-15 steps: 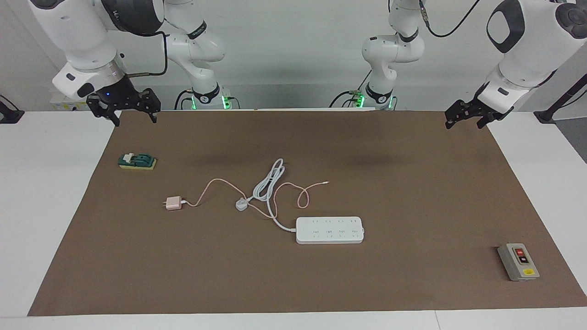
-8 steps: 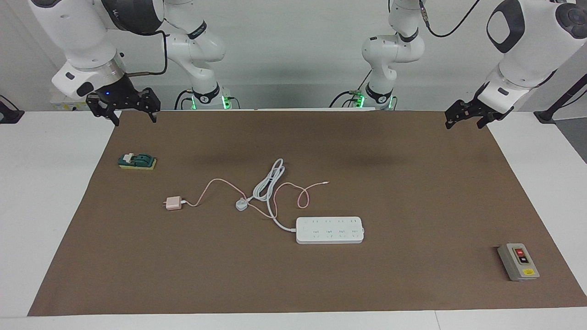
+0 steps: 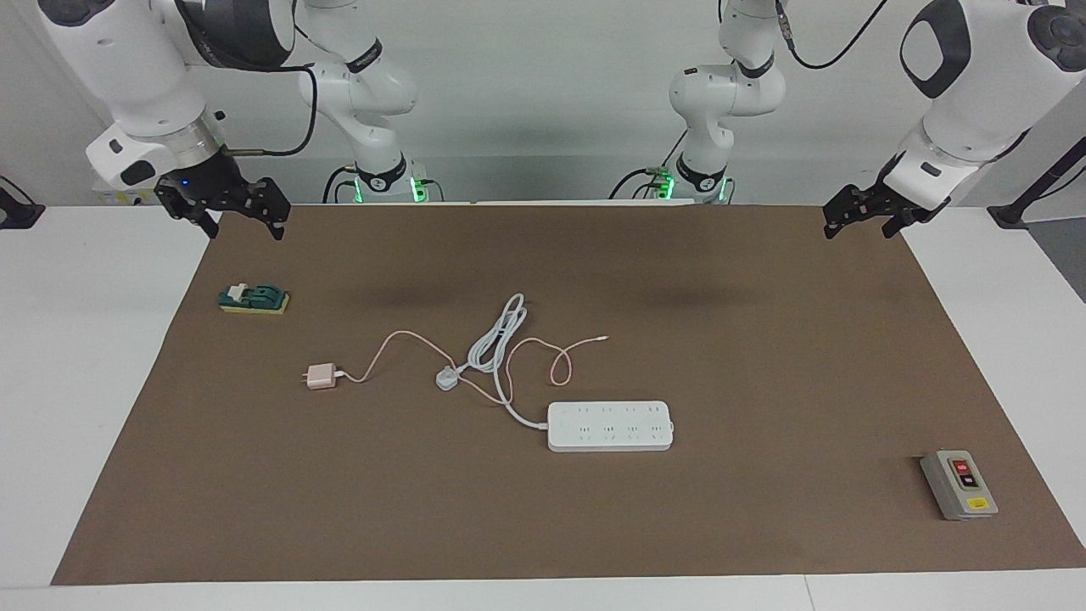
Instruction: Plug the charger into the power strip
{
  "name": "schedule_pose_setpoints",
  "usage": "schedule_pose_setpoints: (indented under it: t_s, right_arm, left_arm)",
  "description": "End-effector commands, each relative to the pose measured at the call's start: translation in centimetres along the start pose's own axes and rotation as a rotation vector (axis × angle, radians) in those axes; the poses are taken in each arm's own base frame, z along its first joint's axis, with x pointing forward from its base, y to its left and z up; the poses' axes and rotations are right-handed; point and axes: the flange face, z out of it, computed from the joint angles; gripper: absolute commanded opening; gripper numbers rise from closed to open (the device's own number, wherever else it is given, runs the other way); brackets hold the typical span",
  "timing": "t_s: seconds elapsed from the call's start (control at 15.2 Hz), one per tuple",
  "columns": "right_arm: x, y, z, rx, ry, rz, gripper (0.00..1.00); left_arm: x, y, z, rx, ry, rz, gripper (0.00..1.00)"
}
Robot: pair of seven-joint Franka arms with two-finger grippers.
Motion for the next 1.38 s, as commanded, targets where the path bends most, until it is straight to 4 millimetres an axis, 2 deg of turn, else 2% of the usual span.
schedule_pose_setpoints:
  t_s: [0.0, 0.33, 0.53, 0.66, 0.79, 0.92, 0.99, 1.31]
  right_arm:
    - [2.5, 2.3, 4.0, 0.073, -0.034, 0.243, 1.00]
    - [6.2, 5.0, 10.5, 0.197, -0.126, 0.687, 1.00]
    - [7.0, 4.9, 13.7, 0.246, -0.187, 0.915, 1.00]
    - [6.5, 4.7, 16.3, 0.236, -0.220, 0.980, 1.00]
    - [7.5, 5.0, 20.6, 0.231, -0.286, 1.055, 1.00]
    - [8.1, 6.2, 23.5, 0.245, -0.323, 1.094, 1.00]
    - [8.6, 6.2, 24.8, 0.273, -0.336, 1.119, 1.00]
    - [9.6, 5.9, 28.4, 0.357, -0.405, 1.192, 1.00]
  left_arm:
    - [-0.8, -0.2, -0.2, -0.010, 0.013, 0.004, 1.00]
    - [-0.8, -0.2, -0.2, -0.010, 0.013, 0.004, 1.00]
    - [-0.8, -0.1, -0.2, -0.012, 0.014, 0.002, 1.00]
    - [-0.8, -0.1, -0.2, -0.012, 0.013, 0.006, 1.00]
    - [-0.6, 0.2, -0.4, -0.010, 0.022, 0.007, 1.00]
    - [-0.7, 0.6, -0.3, -0.009, 0.019, 0.014, 1.00]
    - [-0.9, 0.7, -0.2, -0.010, 0.007, 0.019, 1.00]
    - [-0.6, 0.7, -0.1, -0.010, 0.021, 0.025, 1.00]
